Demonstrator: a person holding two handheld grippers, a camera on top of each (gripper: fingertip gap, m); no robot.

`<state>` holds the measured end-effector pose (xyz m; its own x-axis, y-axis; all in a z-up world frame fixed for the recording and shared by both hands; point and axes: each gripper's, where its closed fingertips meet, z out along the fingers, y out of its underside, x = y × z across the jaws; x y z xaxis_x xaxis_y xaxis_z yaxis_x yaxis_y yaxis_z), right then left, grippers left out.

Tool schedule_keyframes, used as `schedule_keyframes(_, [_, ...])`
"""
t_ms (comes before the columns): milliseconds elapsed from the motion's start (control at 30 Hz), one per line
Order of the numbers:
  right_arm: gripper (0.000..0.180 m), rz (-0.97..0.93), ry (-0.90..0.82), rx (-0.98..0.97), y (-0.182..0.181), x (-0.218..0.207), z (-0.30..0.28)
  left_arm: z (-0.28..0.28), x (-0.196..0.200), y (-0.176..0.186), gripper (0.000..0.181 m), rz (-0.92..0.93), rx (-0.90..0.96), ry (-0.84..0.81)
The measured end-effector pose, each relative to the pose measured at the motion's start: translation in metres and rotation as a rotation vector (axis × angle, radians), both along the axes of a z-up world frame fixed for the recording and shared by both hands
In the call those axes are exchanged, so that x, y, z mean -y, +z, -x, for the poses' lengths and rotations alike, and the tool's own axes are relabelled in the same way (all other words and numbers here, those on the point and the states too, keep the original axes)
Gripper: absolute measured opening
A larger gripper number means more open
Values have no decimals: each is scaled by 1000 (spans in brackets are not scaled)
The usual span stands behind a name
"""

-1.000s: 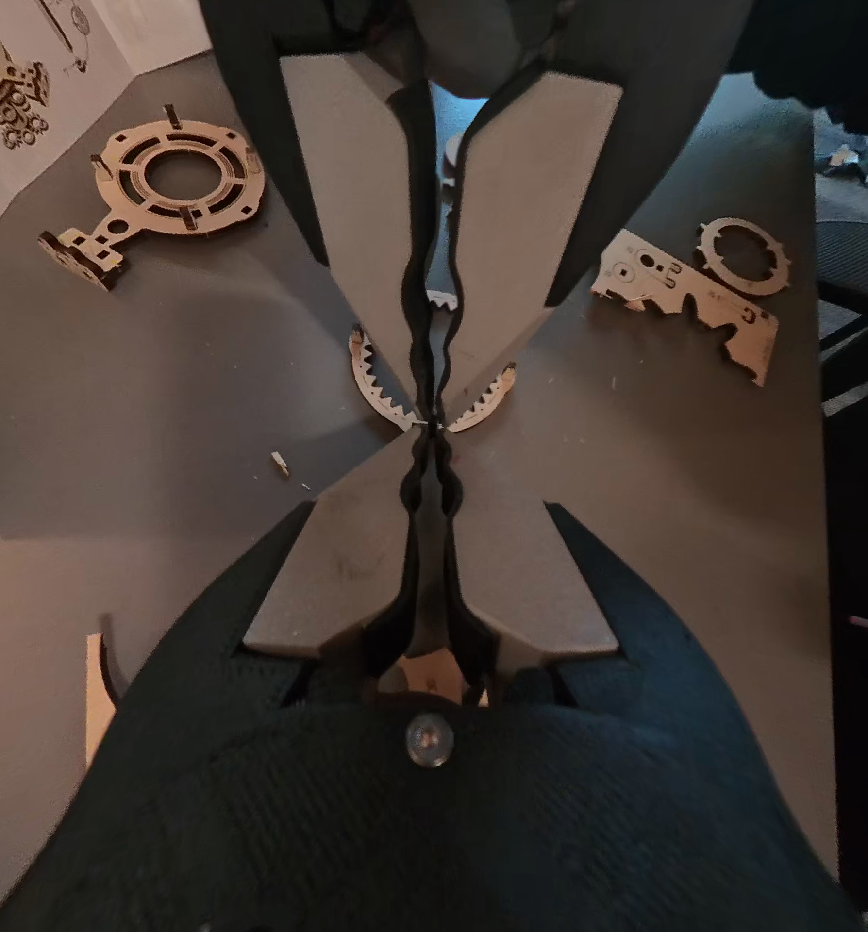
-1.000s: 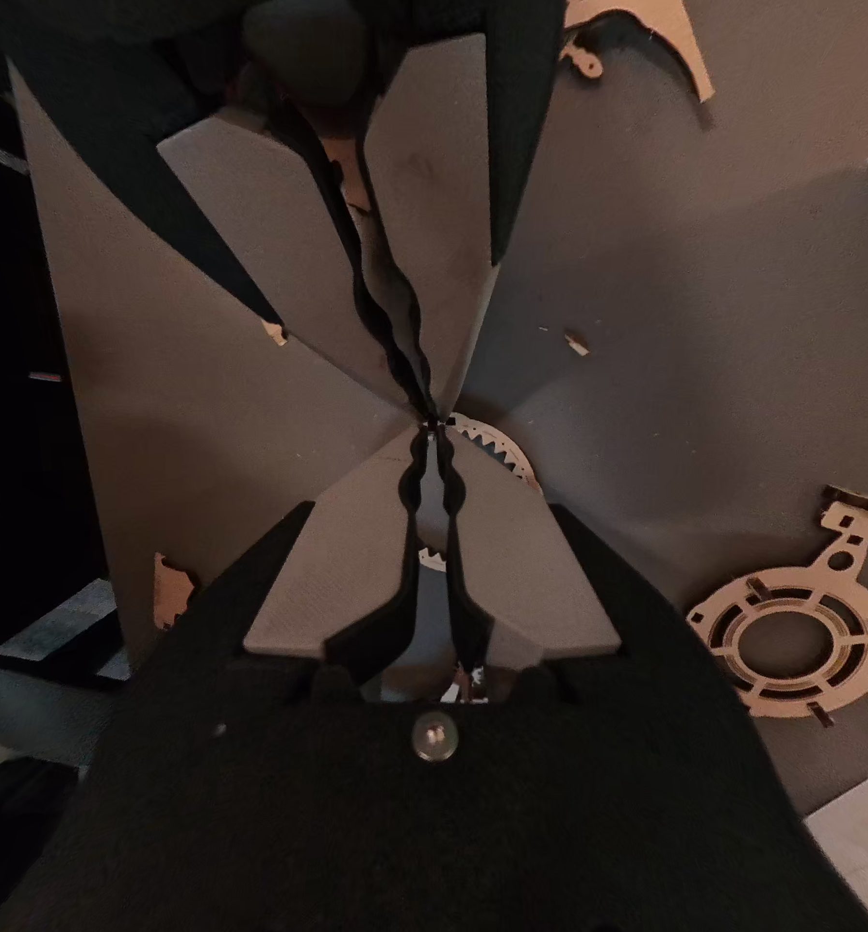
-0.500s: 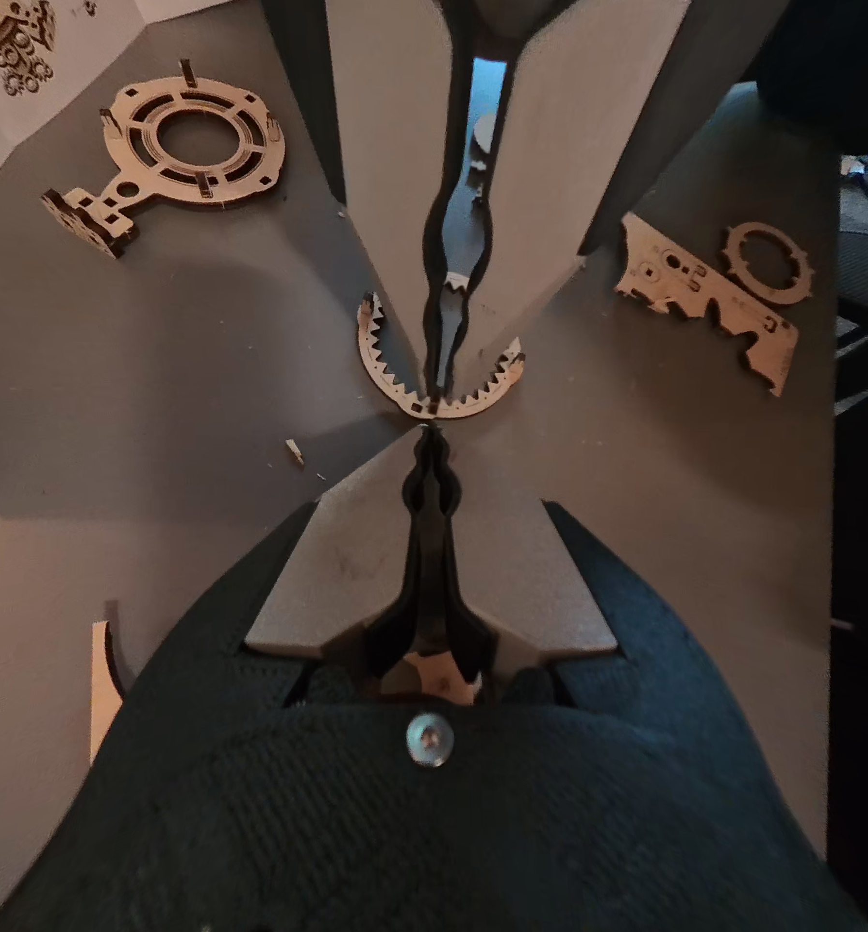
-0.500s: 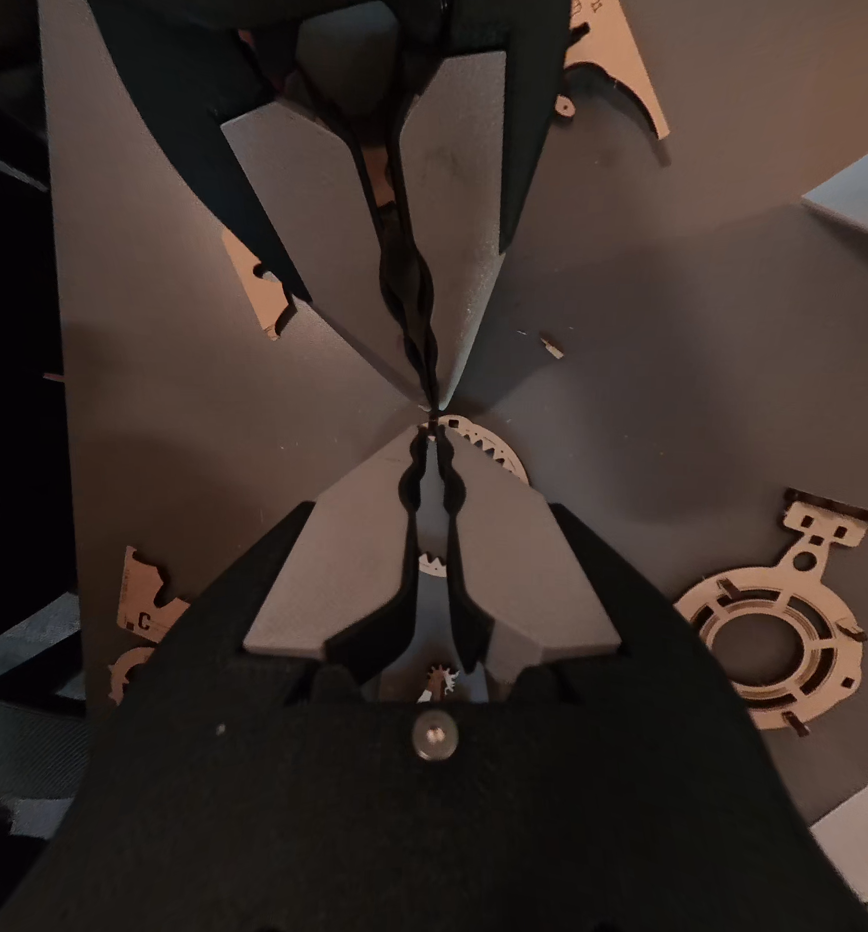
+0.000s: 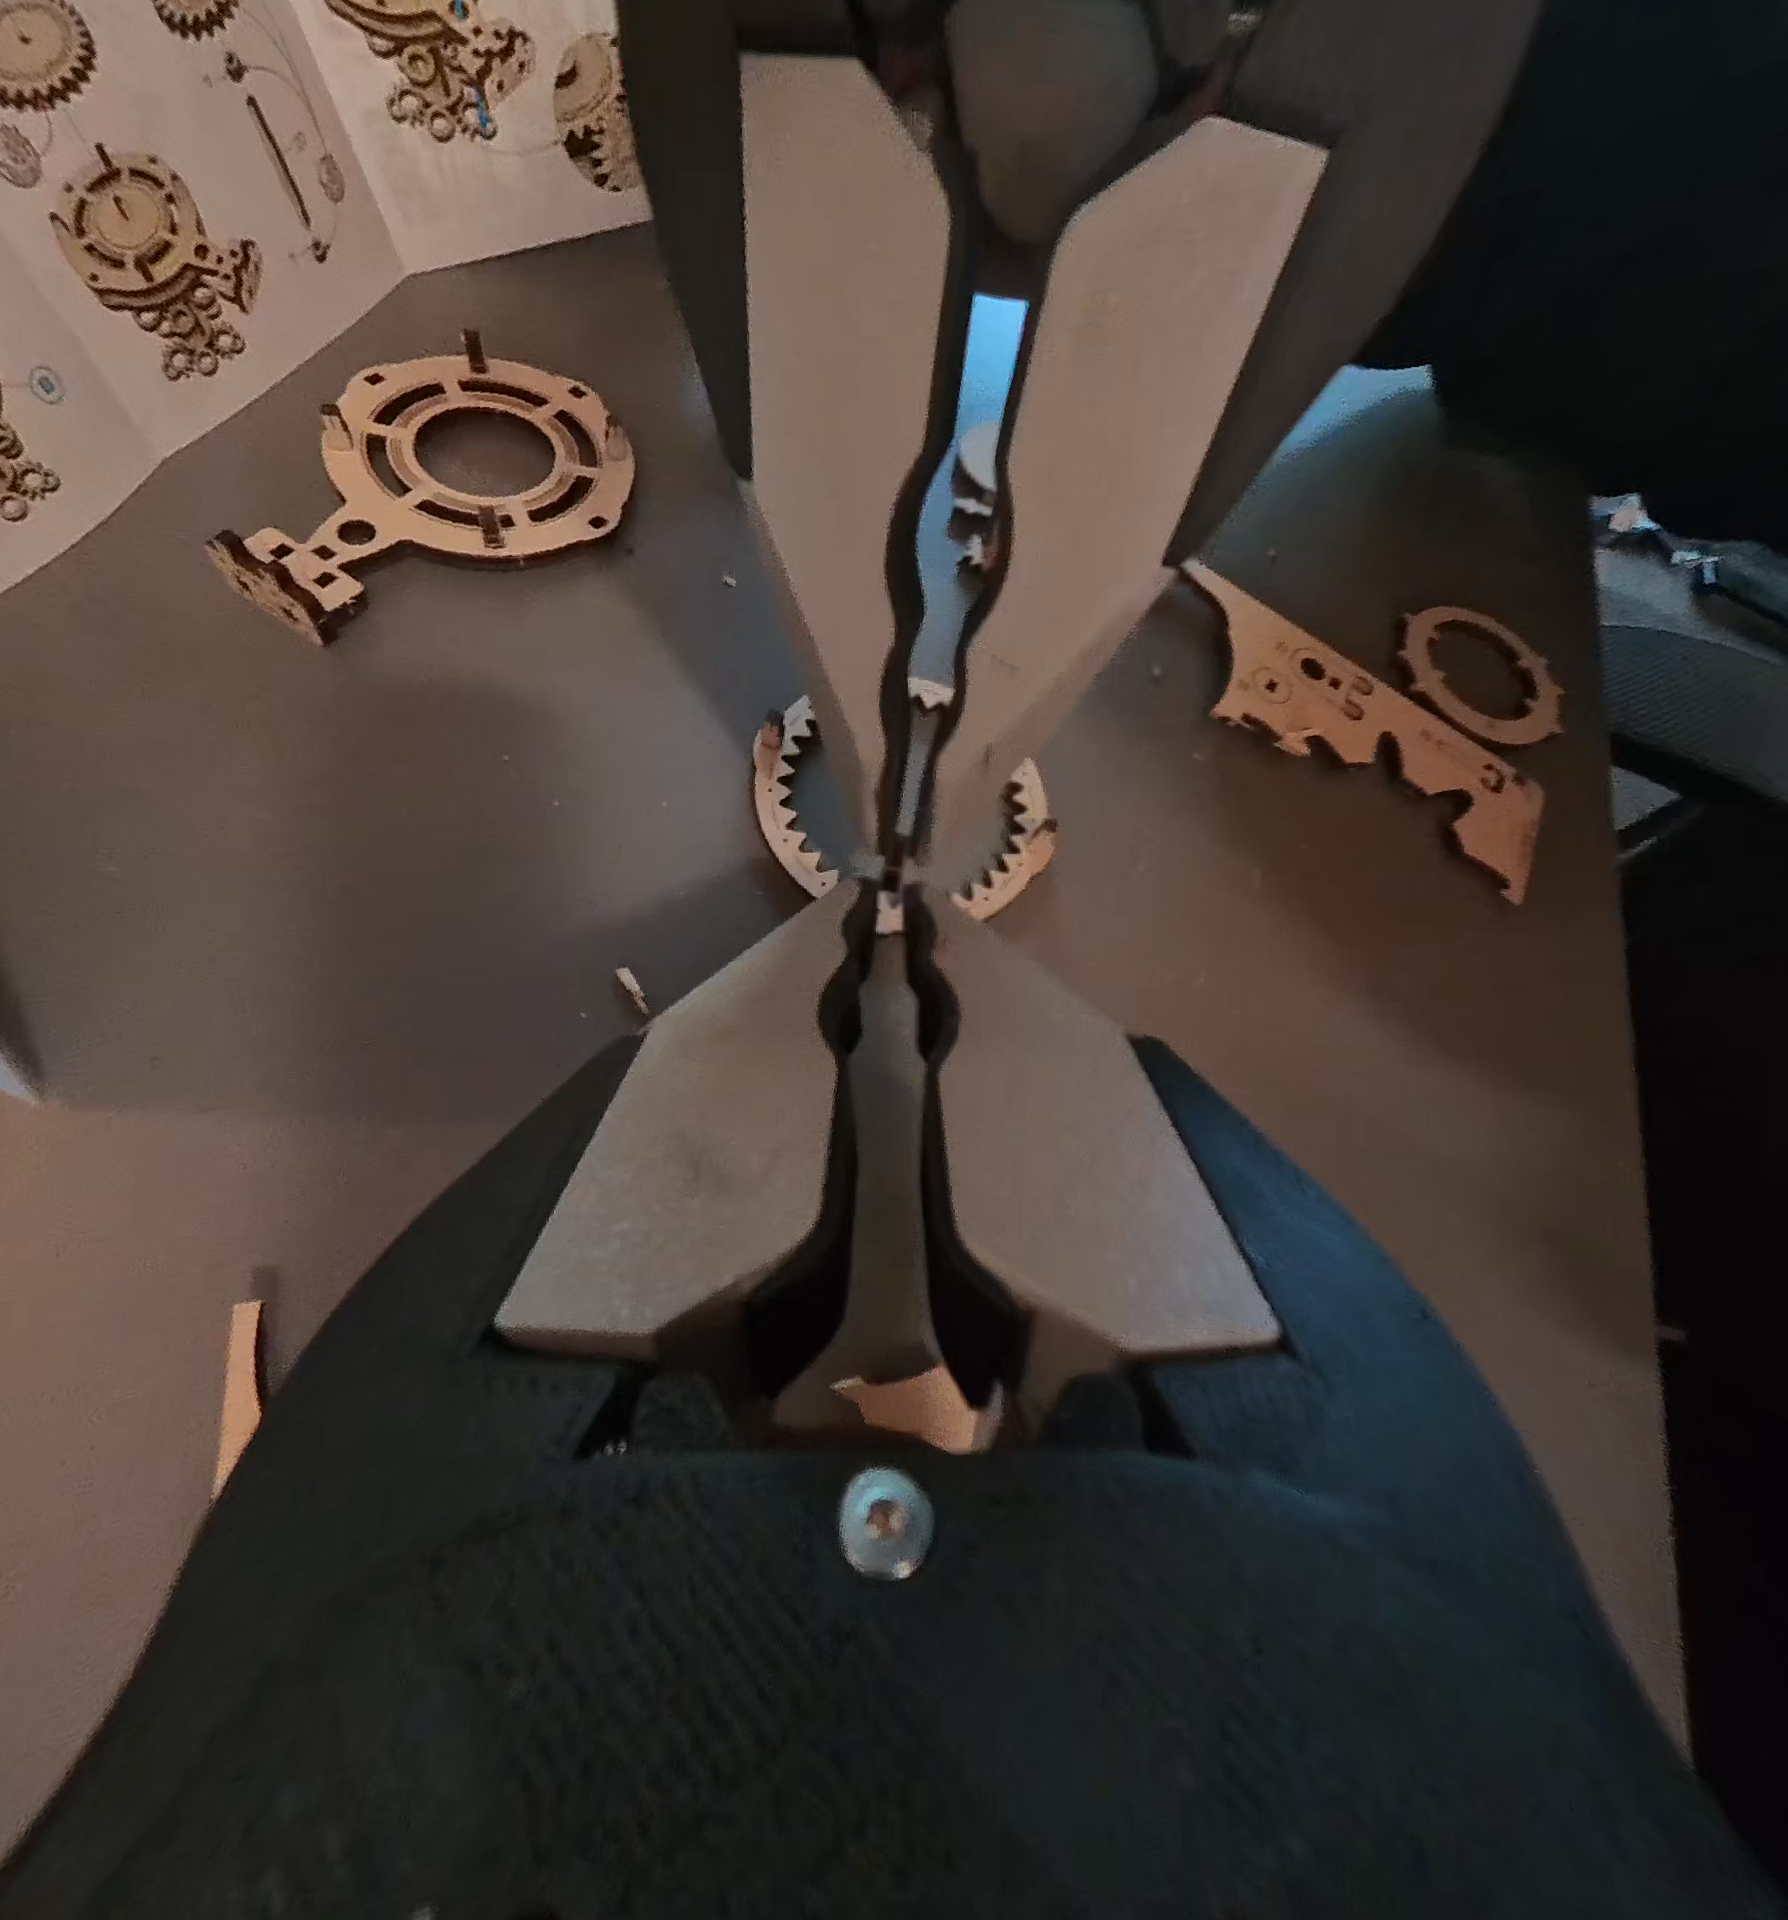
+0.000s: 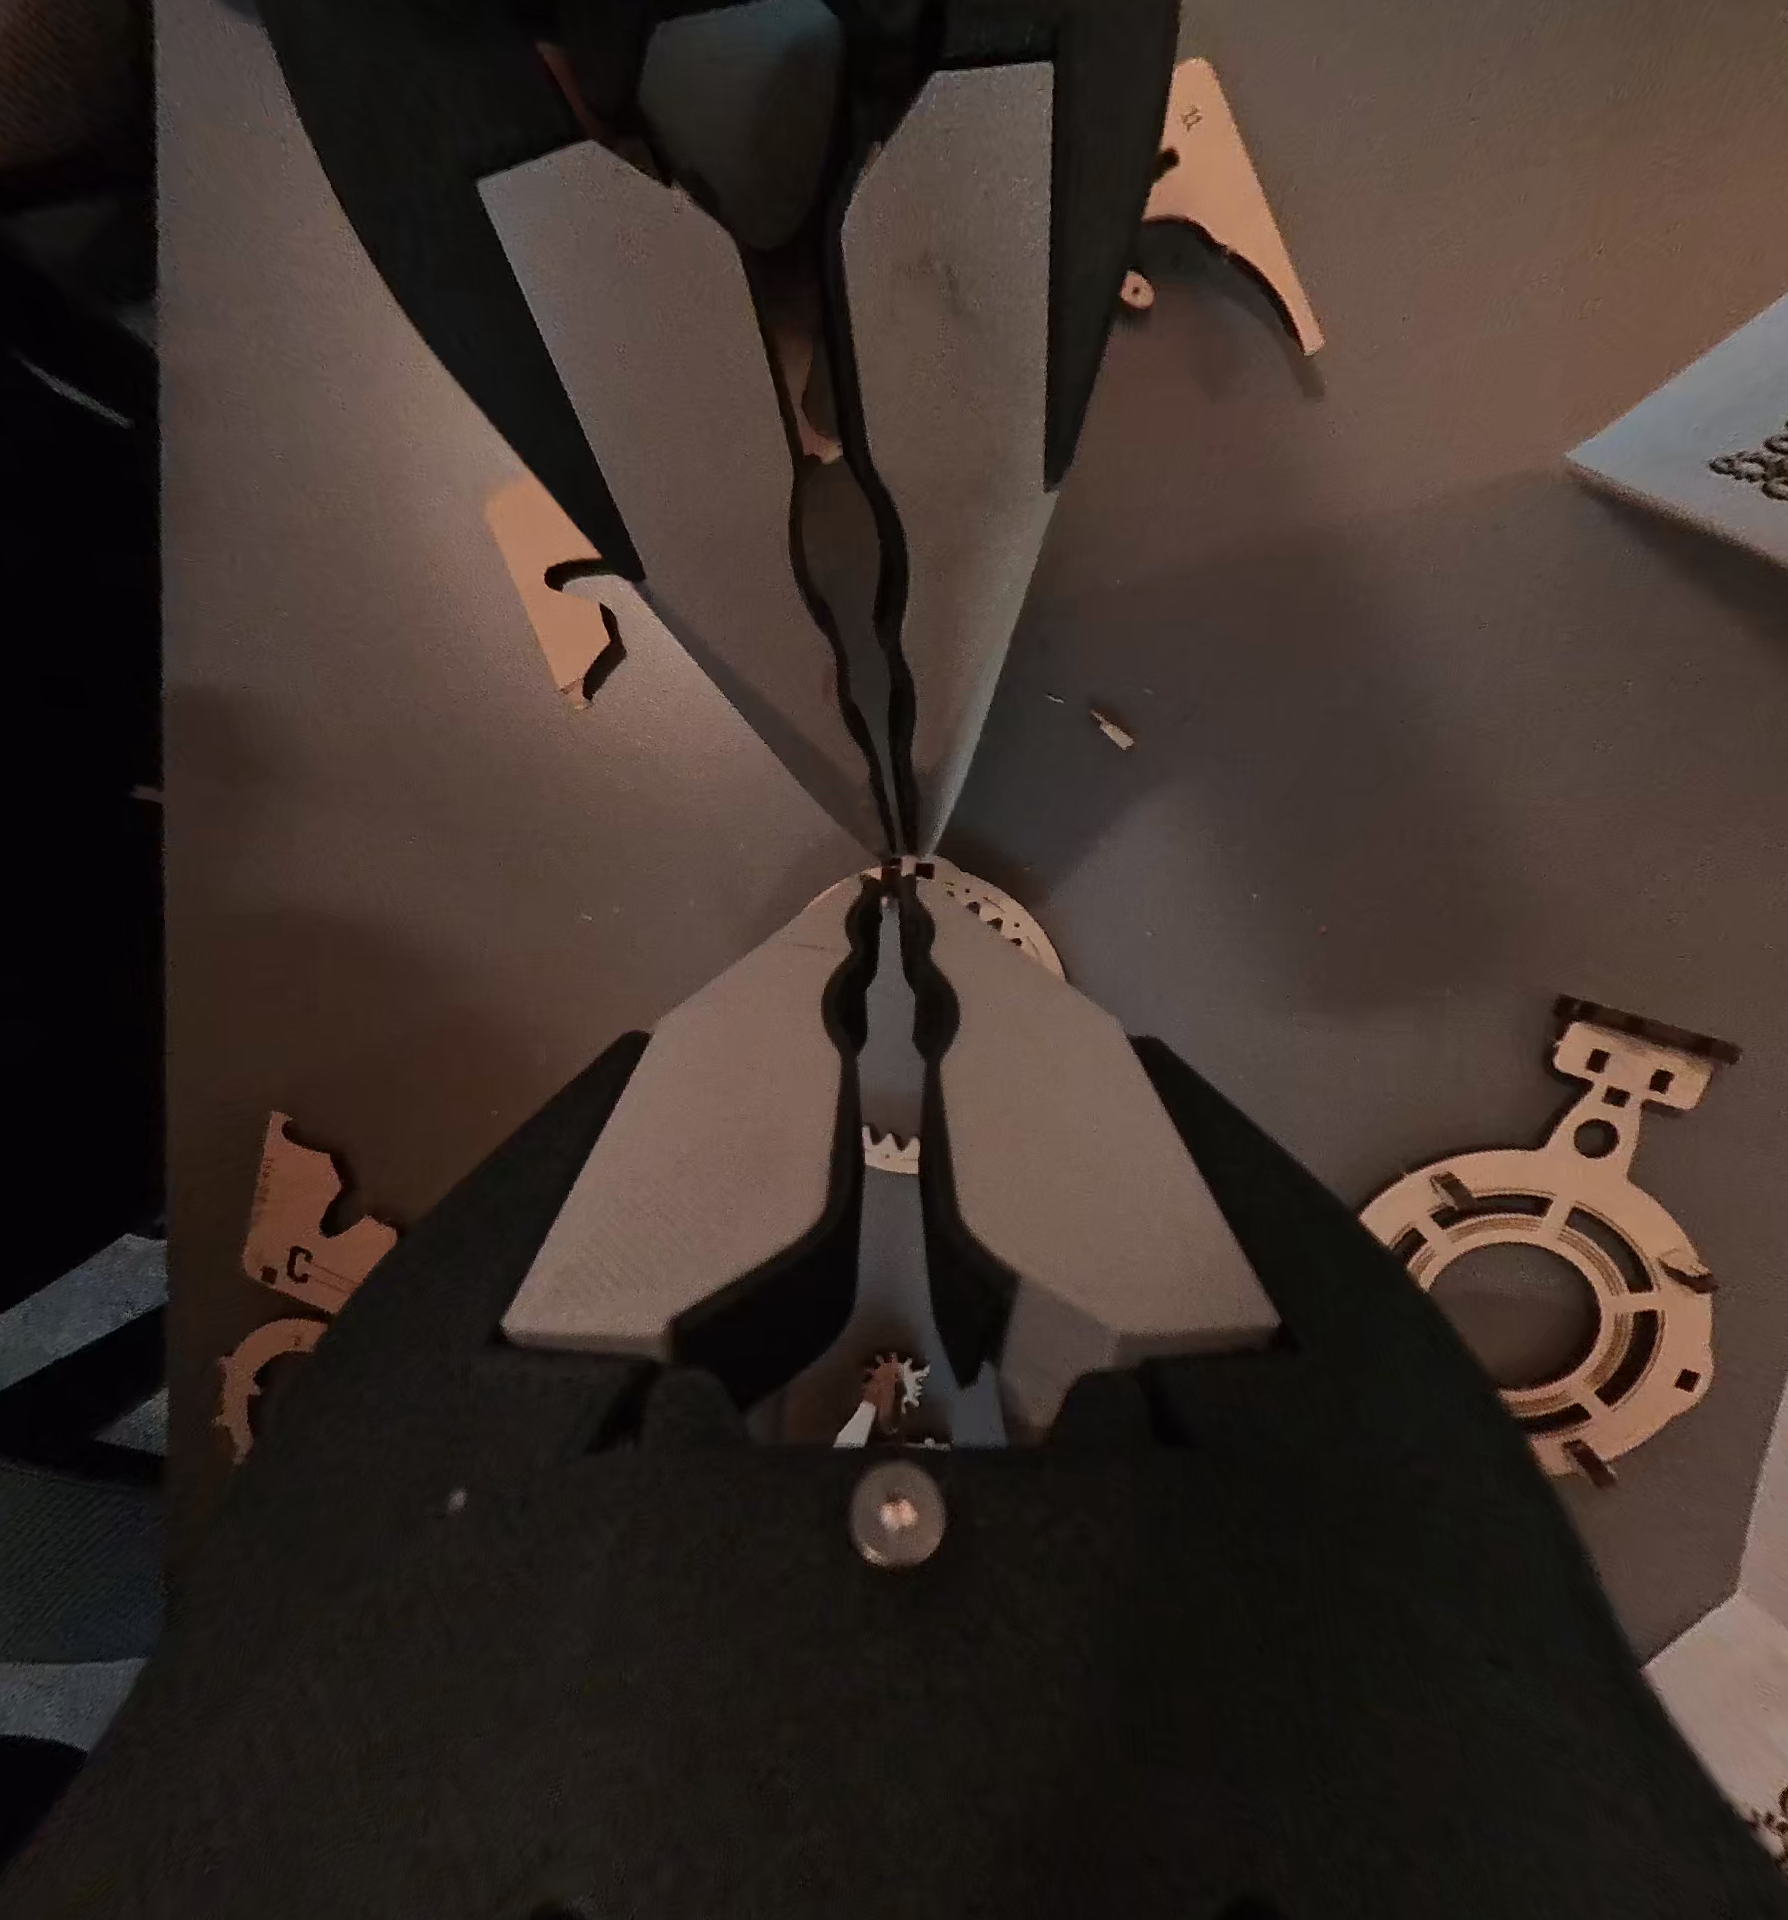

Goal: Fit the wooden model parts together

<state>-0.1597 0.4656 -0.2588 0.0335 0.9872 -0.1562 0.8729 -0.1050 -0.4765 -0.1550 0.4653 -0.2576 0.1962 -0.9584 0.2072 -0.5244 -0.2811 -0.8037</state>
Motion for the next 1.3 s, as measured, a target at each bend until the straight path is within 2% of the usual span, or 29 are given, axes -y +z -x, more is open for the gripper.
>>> schedule_keyframes(67, [0,0,-6,-16,3,-1,0,0,3,0,8,35,8,-14])
schedule_keyframes(200, [0,34,6,-47,8,3,2,-1,4,2,1,21,18,-18])
schedule_keyframes(633, [0,138,-16,-180,23,4,9,-3,4,13,6,77,99,-11])
schedule_keyframes(800, [0,169,-20,-211,29,4,9,-4,7,18,0,93,140,-28])
schedule_keyframes(1300, [3,96,-26,-212,28,0,10,-2,5,13,1,76,99,-9])
